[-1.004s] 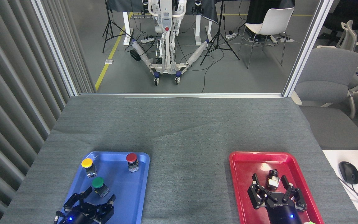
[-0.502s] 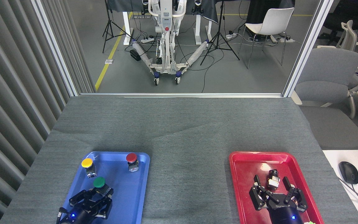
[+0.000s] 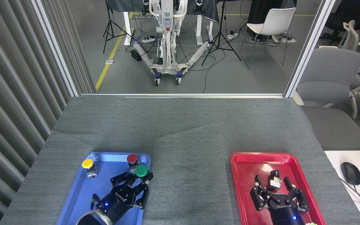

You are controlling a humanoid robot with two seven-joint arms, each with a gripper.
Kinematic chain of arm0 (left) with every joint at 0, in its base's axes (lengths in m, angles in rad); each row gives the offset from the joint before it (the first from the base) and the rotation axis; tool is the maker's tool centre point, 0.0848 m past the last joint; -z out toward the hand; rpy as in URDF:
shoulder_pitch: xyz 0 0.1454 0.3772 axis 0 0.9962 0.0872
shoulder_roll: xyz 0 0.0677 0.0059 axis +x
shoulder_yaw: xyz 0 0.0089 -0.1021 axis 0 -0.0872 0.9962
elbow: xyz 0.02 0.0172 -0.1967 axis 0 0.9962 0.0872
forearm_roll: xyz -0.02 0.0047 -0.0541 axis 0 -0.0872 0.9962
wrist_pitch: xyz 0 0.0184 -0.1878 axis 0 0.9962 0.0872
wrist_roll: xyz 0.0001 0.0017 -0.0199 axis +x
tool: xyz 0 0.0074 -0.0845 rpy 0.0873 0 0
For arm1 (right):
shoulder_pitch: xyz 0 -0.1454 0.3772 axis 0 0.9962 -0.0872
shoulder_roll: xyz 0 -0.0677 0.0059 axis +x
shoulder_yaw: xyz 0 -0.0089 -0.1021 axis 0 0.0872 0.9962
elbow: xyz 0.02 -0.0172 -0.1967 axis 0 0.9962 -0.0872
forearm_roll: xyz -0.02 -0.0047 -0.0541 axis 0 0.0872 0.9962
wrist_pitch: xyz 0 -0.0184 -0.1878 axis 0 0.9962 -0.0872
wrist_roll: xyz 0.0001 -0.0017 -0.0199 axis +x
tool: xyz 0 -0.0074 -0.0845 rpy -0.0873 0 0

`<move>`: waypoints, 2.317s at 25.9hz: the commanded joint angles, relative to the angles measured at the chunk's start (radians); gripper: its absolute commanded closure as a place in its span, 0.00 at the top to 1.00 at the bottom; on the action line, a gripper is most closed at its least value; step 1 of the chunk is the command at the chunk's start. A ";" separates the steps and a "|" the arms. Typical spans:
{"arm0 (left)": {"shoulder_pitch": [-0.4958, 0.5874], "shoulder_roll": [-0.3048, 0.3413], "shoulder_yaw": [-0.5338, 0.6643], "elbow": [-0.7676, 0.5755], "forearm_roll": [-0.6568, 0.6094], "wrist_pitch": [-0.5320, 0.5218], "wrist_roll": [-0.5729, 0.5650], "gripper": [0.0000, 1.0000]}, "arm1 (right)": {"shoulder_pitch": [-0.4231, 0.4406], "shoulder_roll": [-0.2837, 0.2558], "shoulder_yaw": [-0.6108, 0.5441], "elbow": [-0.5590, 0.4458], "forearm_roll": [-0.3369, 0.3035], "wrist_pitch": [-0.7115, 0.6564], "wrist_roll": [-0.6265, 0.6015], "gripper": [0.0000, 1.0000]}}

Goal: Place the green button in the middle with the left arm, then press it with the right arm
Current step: 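Carry the green button off the tray and set it mid-table, then withdraw the left gripper and move the right gripper toward the button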

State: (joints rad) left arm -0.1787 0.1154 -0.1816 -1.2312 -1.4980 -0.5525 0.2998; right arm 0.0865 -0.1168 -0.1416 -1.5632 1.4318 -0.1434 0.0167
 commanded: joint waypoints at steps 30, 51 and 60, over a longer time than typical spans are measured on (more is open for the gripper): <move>-0.028 -0.212 -0.180 0.288 -0.183 0.203 0.035 0.99 | 0.013 -0.003 0.014 -0.003 -0.100 -0.033 -0.142 1.00; 0.323 -0.006 0.370 -0.289 0.209 0.345 -0.168 0.99 | 0.004 0.020 0.231 -0.003 0.076 0.064 -0.141 0.21; 0.306 -0.011 0.387 -0.406 0.231 0.333 -0.223 0.99 | -0.001 0.080 0.326 0.003 0.170 0.070 -0.092 0.15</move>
State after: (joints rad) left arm 0.1378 0.1024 0.2012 -1.5928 -1.2768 -0.2113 0.0971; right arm 0.0867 -0.0458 0.1558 -1.5625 1.5786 -0.0769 -0.0880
